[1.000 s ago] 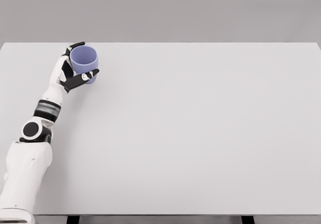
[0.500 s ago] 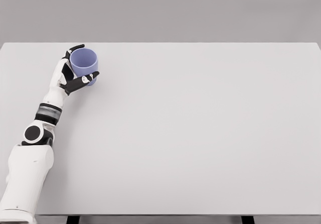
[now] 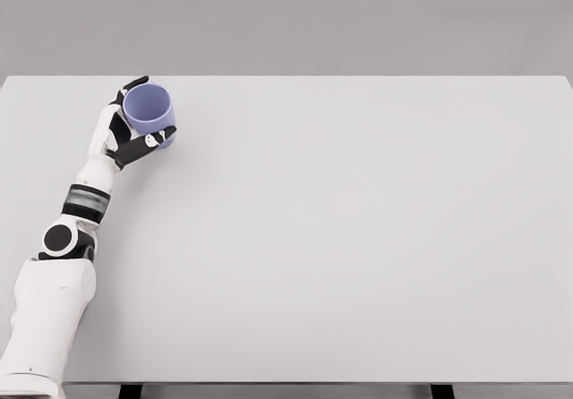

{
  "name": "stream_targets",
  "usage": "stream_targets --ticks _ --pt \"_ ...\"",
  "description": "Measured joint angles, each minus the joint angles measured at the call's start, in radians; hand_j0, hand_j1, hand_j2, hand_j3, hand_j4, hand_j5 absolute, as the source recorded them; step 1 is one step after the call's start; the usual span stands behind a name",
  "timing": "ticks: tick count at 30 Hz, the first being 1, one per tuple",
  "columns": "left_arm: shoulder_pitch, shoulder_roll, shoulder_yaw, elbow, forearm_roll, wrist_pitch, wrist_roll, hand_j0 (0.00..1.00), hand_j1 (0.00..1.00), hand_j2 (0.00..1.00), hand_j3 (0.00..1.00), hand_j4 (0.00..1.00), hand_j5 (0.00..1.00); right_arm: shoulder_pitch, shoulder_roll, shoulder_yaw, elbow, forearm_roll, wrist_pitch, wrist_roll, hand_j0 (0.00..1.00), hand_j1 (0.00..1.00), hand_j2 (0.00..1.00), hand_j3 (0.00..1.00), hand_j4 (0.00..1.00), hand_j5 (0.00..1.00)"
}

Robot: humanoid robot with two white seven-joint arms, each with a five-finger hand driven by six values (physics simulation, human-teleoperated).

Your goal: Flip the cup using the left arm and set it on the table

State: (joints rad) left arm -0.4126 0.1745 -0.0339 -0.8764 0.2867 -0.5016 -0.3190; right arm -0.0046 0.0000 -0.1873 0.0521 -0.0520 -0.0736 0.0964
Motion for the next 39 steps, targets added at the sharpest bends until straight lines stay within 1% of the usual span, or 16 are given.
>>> stream_targets --ticks 5,7,11,25,30,39 --pt "0.003 0.001 0.0 0.0 0.0 -0.005 0.0 0.88 0.88 0.88 0.88 0.88 0.88 0.0 0.0 0.0 0.0 0.0 0.0 0.0 1.0 1.0 1.0 1.0 1.0 1.0" --pt "0.003 0.001 -0.001 0.0 -0.001 -0.006 0.0 0.91 0.91 0.91 0.91 0.91 0.91 0.0 0.0 0.0 0.0 0.0 0.0 0.0 1.0 1.0 1.0 1.0 1.0 1.0" --pt "0.003 0.001 -0.001 0.0 -0.001 -0.006 0.0 0.92 0.92 0.92 0.92 0.92 0.92 0.0 0.0 0.0 0.0 0.0 0.0 0.0 1.0 1.0 1.0 1.0 1.0 1.0" --pt "0.006 0.003 -0.002 -0.002 -0.001 -0.006 0.0 0.95 0.95 0.95 0.95 0.95 0.95 0.0 0.0 0.0 0.0 0.0 0.0 0.0 1.0 1.0 1.0 1.0 1.0 1.0" --pt "0.008 0.009 -0.003 -0.006 0.0 -0.006 -0.001 0.99 0.99 0.99 0.99 0.99 0.99 0.0 0.0 0.0 0.0 0.0 0.0 0.0 1.0 1.0 1.0 1.0 1.0 1.0" --pt "0.014 0.033 -0.003 -0.012 0.002 -0.007 -0.003 1.0 1.0 1.0 1.0 1.0 1.0 0.0 0.0 0.0 0.0 0.0 0.0 0.0 1.0 1.0 1.0 1.0 1.0 1.0"
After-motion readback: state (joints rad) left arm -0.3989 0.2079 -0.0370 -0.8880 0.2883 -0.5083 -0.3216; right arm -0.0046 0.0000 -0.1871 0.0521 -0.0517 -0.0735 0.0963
